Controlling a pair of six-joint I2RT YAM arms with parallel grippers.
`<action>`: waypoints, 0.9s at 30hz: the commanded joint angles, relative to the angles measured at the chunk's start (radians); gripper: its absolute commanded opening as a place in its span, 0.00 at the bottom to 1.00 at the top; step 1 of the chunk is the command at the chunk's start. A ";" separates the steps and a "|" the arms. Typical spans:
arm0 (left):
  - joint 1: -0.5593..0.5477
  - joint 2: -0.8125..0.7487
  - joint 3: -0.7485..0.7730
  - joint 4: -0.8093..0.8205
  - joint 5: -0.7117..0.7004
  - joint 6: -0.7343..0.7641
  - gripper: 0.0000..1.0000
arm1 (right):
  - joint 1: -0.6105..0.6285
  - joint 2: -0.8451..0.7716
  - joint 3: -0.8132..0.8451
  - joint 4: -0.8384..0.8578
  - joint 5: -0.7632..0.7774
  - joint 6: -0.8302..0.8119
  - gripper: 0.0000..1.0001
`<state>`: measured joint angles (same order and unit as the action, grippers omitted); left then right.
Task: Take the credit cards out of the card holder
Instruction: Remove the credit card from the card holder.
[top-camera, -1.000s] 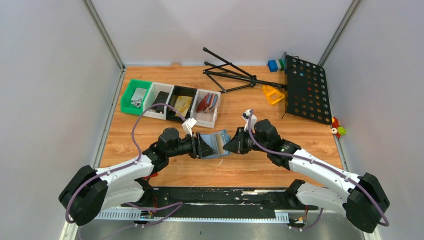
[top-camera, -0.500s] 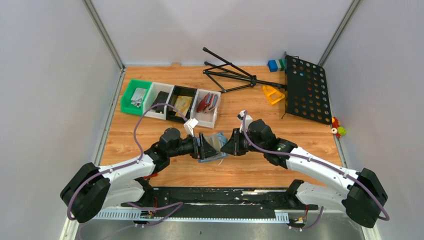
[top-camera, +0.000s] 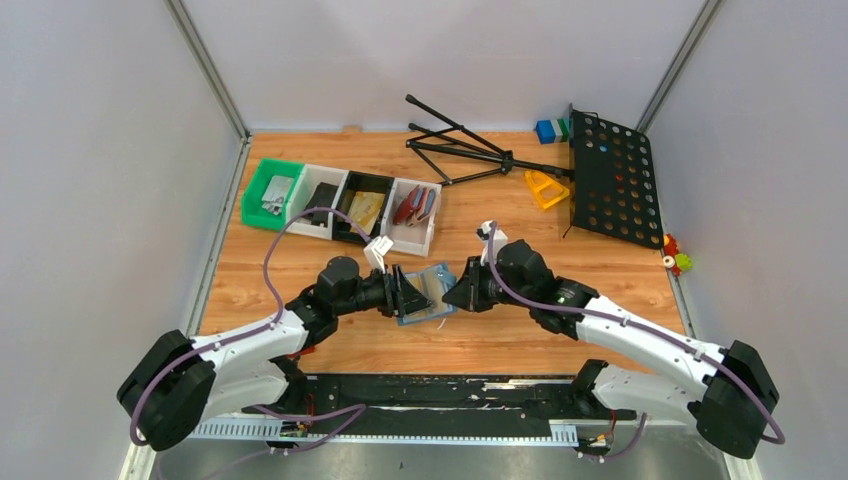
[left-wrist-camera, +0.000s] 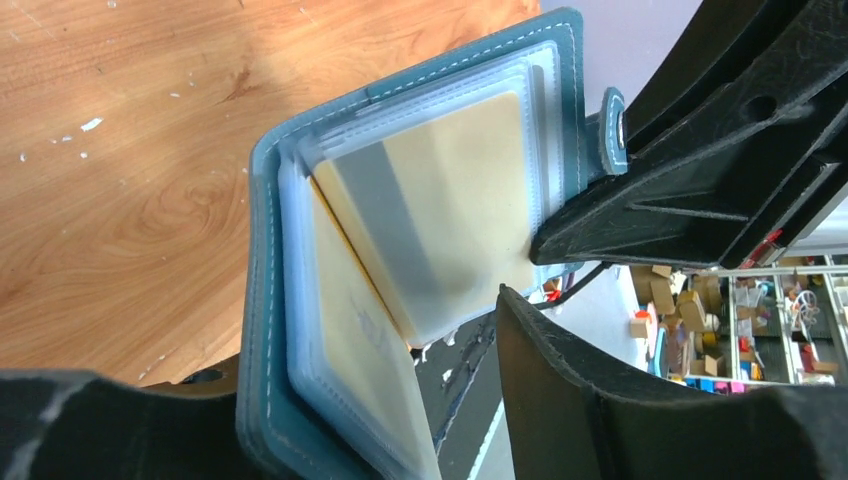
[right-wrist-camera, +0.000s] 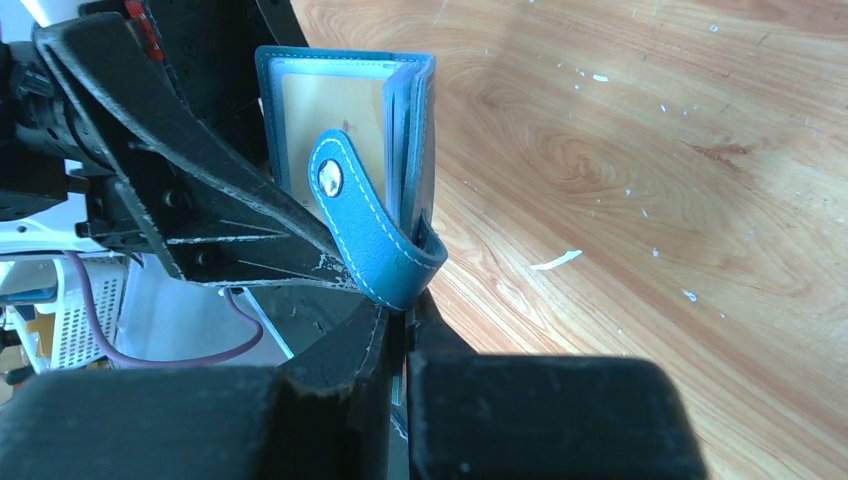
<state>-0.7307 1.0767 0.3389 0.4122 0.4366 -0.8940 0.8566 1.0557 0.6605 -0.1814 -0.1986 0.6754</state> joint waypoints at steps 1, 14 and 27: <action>-0.004 -0.061 -0.011 0.030 -0.012 -0.009 0.58 | 0.003 -0.067 -0.019 0.025 0.064 0.016 0.00; 0.012 -0.144 -0.042 0.002 -0.014 -0.035 0.56 | -0.020 -0.177 -0.140 0.129 0.033 0.075 0.00; 0.049 -0.152 -0.089 0.128 0.043 -0.108 0.50 | -0.027 -0.198 -0.182 0.172 0.019 0.100 0.00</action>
<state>-0.6914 0.9421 0.2607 0.4561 0.4522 -0.9771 0.8360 0.8822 0.4881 -0.0883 -0.1745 0.7547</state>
